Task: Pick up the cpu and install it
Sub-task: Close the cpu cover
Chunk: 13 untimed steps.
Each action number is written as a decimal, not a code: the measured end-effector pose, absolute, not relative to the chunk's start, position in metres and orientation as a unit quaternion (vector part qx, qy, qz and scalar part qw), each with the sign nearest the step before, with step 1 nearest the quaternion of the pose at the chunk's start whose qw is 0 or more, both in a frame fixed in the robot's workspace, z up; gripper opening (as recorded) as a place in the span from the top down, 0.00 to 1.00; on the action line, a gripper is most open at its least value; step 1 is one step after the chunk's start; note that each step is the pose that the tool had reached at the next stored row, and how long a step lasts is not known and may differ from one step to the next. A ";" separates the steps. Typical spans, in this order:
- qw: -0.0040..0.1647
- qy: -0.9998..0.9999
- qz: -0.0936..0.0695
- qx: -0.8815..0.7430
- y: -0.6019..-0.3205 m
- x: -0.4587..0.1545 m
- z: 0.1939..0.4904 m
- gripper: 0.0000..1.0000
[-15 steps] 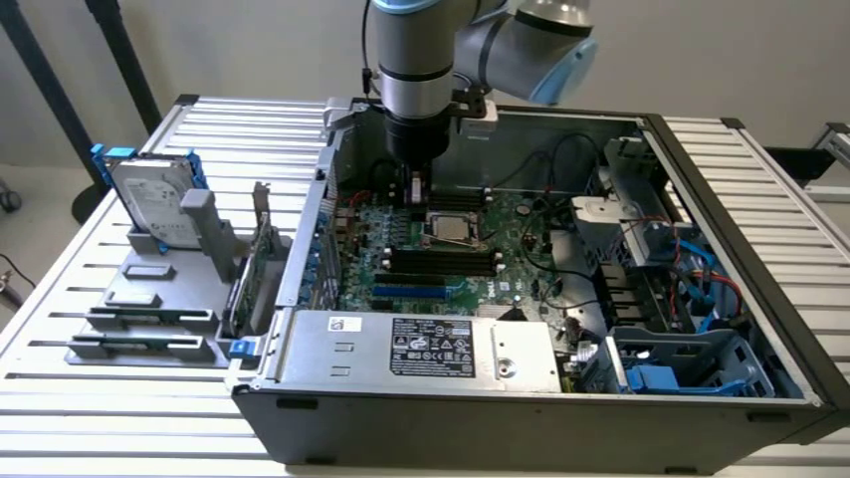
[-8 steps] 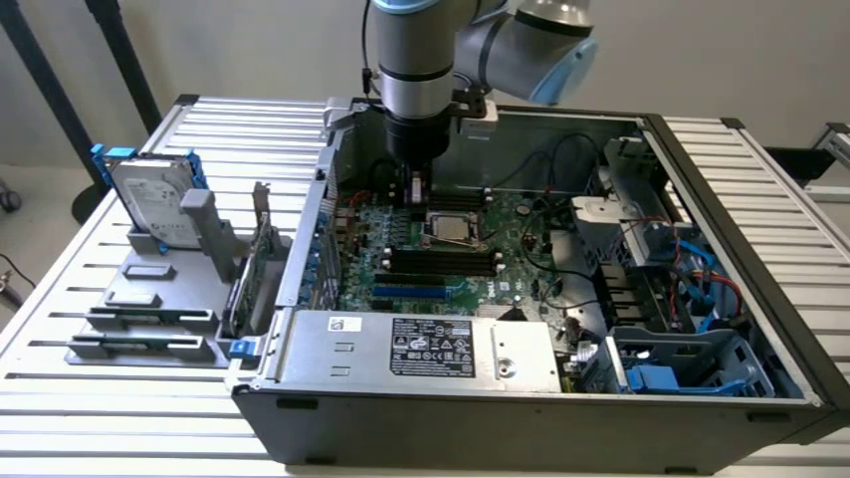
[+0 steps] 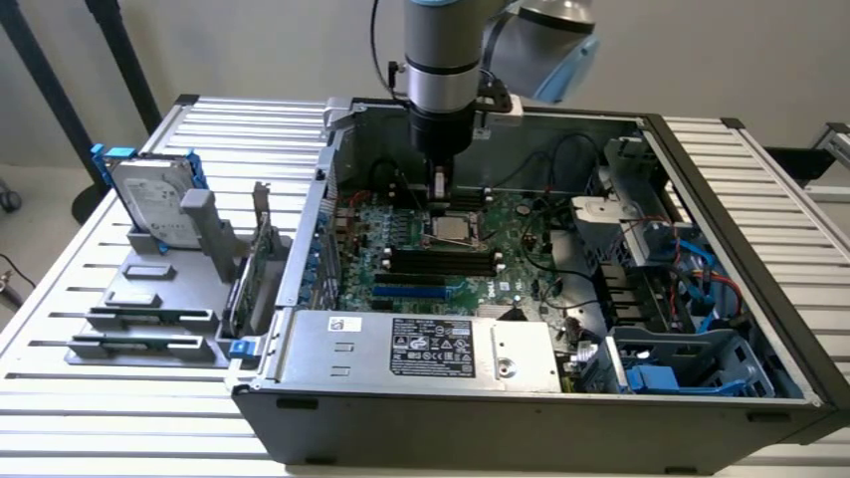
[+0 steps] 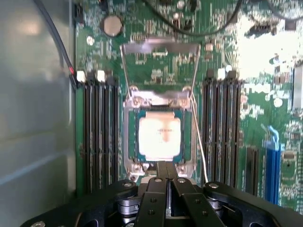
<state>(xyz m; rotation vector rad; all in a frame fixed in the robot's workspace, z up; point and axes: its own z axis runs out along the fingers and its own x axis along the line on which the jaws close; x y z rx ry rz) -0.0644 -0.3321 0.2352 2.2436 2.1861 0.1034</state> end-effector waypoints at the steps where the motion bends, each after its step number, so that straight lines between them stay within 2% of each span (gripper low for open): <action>1: 0.003 0.697 0.033 0.716 -0.332 -0.060 0.237 0.89; 13: -0.002 0.697 0.034 0.716 -0.332 -0.005 0.259 0.89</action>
